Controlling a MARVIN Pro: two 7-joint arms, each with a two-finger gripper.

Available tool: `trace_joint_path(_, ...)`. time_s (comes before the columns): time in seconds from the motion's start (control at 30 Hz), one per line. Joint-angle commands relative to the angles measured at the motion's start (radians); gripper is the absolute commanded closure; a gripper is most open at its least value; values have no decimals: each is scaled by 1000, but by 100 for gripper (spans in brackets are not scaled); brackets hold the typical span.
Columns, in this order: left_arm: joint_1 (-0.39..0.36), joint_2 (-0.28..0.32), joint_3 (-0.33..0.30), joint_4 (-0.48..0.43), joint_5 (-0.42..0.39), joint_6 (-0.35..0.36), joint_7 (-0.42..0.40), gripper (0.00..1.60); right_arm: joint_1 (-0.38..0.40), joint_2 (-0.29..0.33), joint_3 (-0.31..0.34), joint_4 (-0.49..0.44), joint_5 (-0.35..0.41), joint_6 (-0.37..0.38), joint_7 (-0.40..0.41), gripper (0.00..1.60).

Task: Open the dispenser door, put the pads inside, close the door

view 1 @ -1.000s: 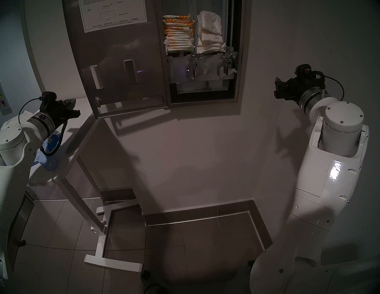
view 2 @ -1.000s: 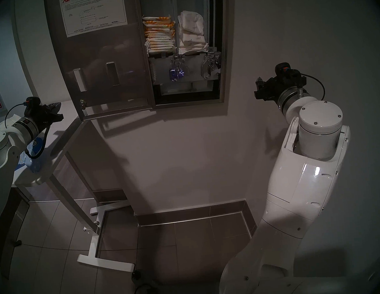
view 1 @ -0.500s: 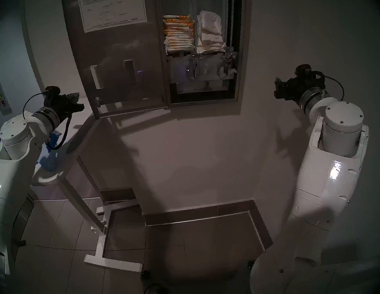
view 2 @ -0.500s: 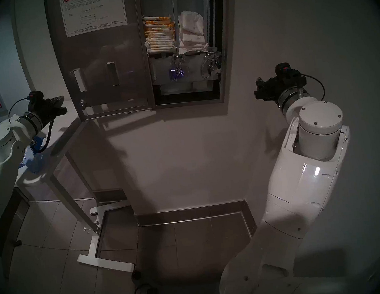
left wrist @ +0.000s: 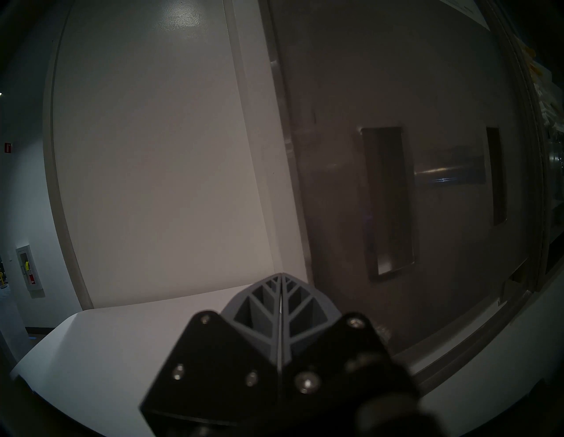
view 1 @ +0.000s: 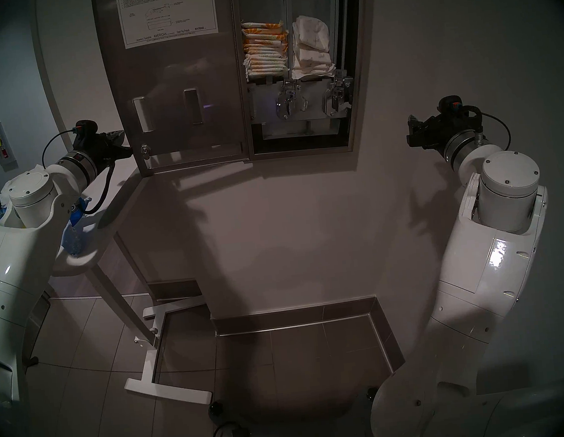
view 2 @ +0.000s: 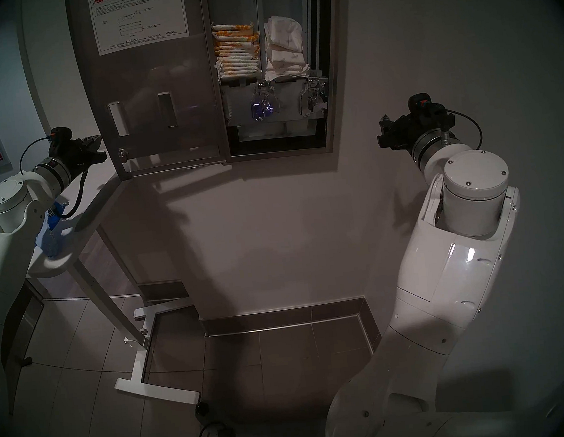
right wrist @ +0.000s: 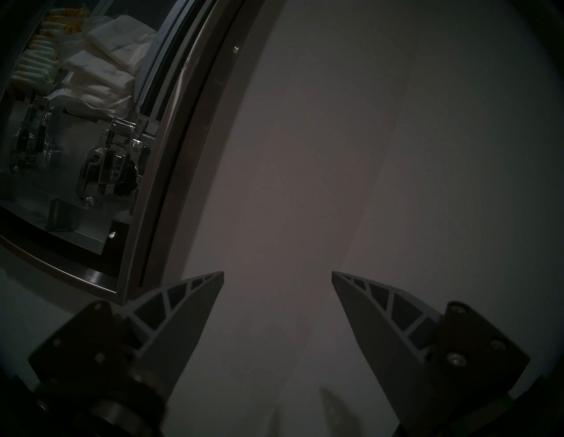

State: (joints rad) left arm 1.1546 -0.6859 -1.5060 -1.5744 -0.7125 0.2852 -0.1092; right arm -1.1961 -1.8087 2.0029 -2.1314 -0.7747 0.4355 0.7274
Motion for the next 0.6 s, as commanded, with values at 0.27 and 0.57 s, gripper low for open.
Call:
trace_joint_path(0.27,-152,-24,28,40,1,-5,-114,160,21,4,-12,-30,3,-1,-8,31)
trace_joint_path(0.57,-84,-2,37,-28,-32,-3,-206,160,20,5,-12,-29,4,-1,-8,31)
